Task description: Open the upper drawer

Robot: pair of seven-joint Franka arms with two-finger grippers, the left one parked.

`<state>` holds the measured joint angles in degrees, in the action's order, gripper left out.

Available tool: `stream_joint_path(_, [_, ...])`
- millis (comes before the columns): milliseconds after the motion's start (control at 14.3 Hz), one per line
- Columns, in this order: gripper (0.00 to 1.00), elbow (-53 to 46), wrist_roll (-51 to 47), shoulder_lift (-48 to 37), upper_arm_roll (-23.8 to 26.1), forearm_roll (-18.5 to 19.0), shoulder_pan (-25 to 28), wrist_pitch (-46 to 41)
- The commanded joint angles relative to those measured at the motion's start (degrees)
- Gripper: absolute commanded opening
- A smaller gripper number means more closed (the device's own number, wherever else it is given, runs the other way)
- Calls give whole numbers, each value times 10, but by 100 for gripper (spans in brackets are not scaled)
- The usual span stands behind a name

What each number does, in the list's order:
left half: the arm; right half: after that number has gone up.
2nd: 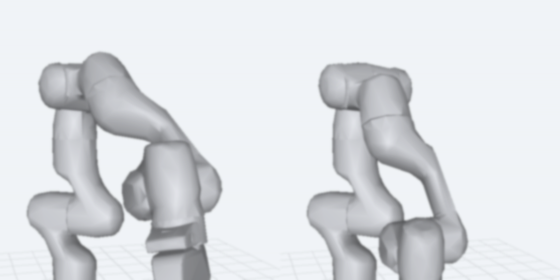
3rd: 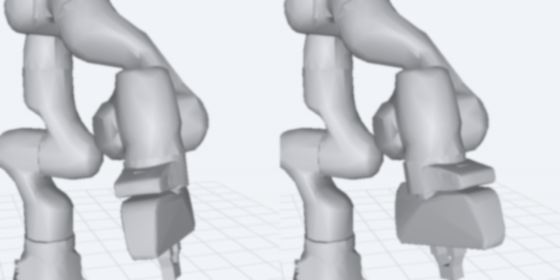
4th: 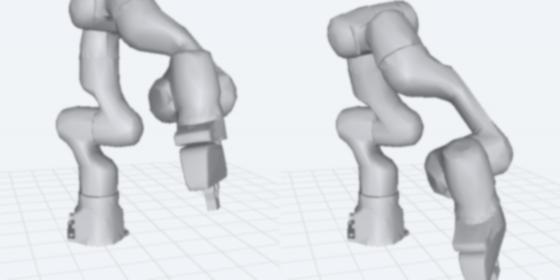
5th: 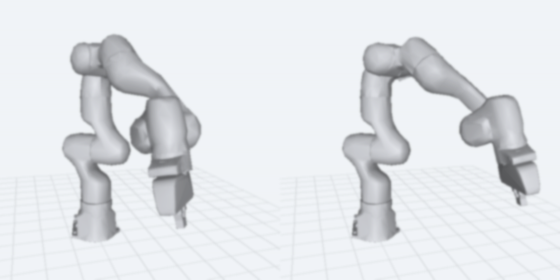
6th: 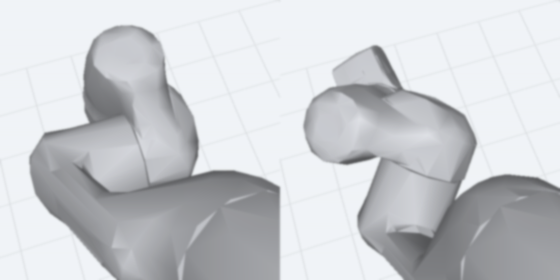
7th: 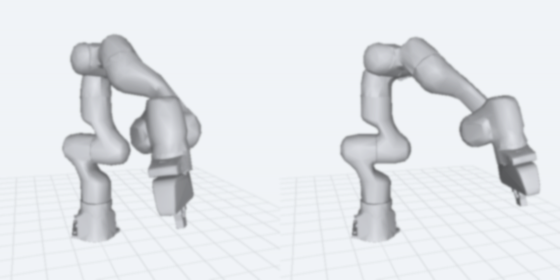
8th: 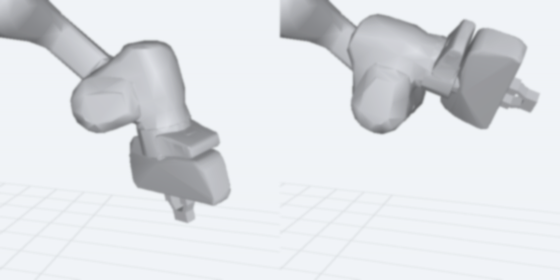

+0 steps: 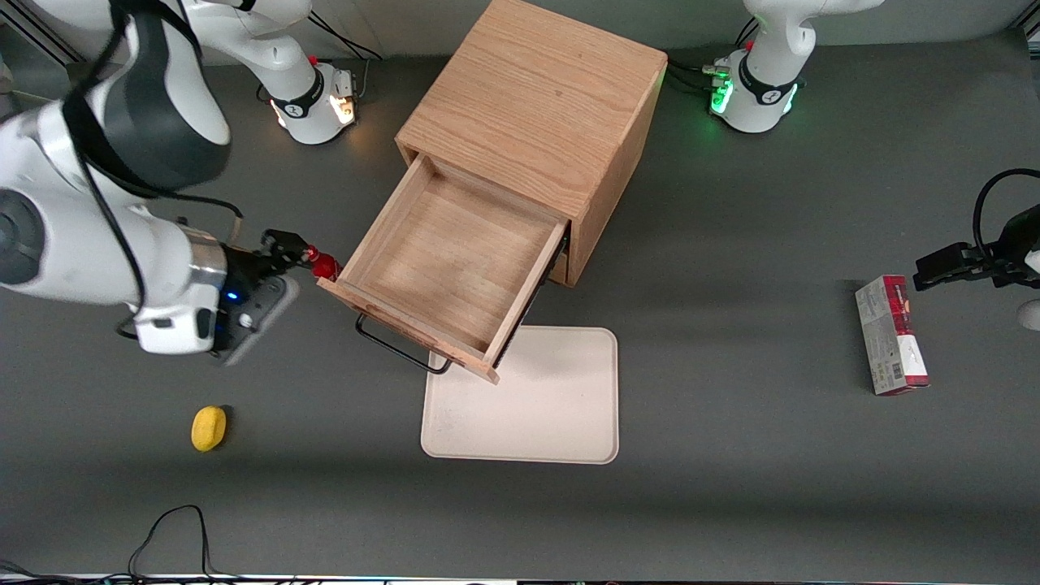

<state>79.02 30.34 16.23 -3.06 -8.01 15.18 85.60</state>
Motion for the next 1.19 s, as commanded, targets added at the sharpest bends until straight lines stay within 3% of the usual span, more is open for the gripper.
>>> stream_joint_path(0, [100,216,-21,-157,-2,43,6,92])
stream_joint_path(210, [100,234,-161,-178,-35,70,4,82])
stream_joint_path(280, [100,231,-184,-180,-72,55,3,66])
stream_joint_path(420, [100,233,-193,-209,-96,39,6,55])
stream_joint_path(701, [100,248,-196,-254,-101,39,6,59])
stream_joint_path(911, [100,253,-260,-266,-96,40,8,66])
stream_joint_path(1051, [100,255,-266,-266,-84,42,-10,70])
stream_joint_path(1121, [100,256,-269,-265,-48,58,-38,70])
